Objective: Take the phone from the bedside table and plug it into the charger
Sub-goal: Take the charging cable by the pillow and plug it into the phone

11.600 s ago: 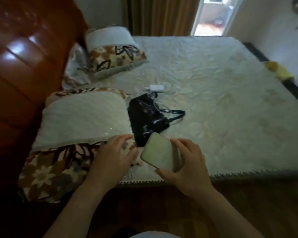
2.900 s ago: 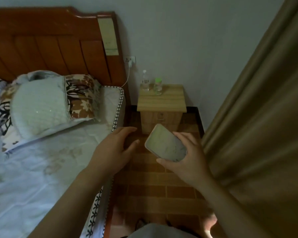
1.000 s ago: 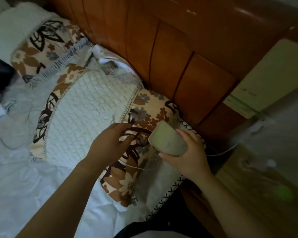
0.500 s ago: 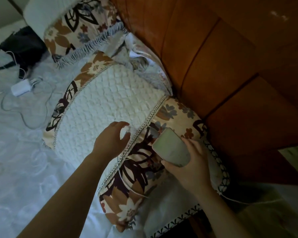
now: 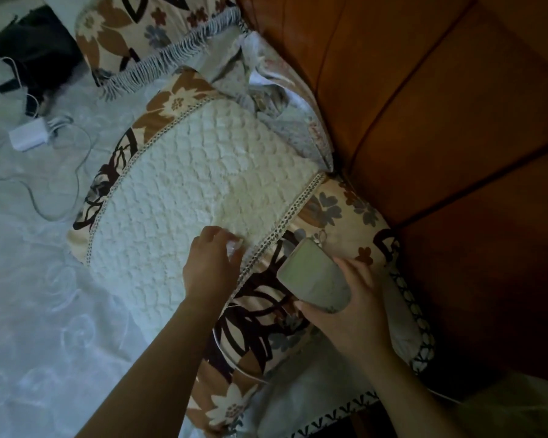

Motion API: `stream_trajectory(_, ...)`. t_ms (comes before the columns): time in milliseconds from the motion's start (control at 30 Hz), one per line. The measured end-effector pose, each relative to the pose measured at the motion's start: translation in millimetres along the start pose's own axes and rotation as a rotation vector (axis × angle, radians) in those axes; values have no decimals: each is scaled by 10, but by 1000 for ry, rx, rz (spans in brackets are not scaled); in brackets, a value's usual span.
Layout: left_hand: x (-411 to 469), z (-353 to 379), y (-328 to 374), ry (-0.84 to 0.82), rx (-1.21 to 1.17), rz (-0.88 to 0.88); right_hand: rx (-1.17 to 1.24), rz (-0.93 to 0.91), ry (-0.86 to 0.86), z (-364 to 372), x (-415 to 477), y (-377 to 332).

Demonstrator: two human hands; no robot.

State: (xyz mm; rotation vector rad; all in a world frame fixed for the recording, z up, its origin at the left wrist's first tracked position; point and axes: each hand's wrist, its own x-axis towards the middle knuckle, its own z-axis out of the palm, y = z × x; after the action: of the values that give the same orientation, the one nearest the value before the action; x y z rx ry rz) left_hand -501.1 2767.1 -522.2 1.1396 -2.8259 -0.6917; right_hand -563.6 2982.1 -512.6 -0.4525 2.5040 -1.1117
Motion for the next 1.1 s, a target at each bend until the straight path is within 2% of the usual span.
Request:
stream_trajectory(133, -17, -128, 39, -48, -97, 31, 18, 17, -20, -30, -90, -38)
stream_trajectory(433, -716, -738, 760, -313, -401, 328, -21, 41, 129, -611, -807, -143)
stream_trajectory(767, -1523, -1012, 1299, -453, -388, 850, -196, 131, 483, -1244, -2189, -169)
stream_trajectory(1100, -2406, -875, 1791, -631, -420, 1182, -153, 337, 709, -1506, -3451, -109)
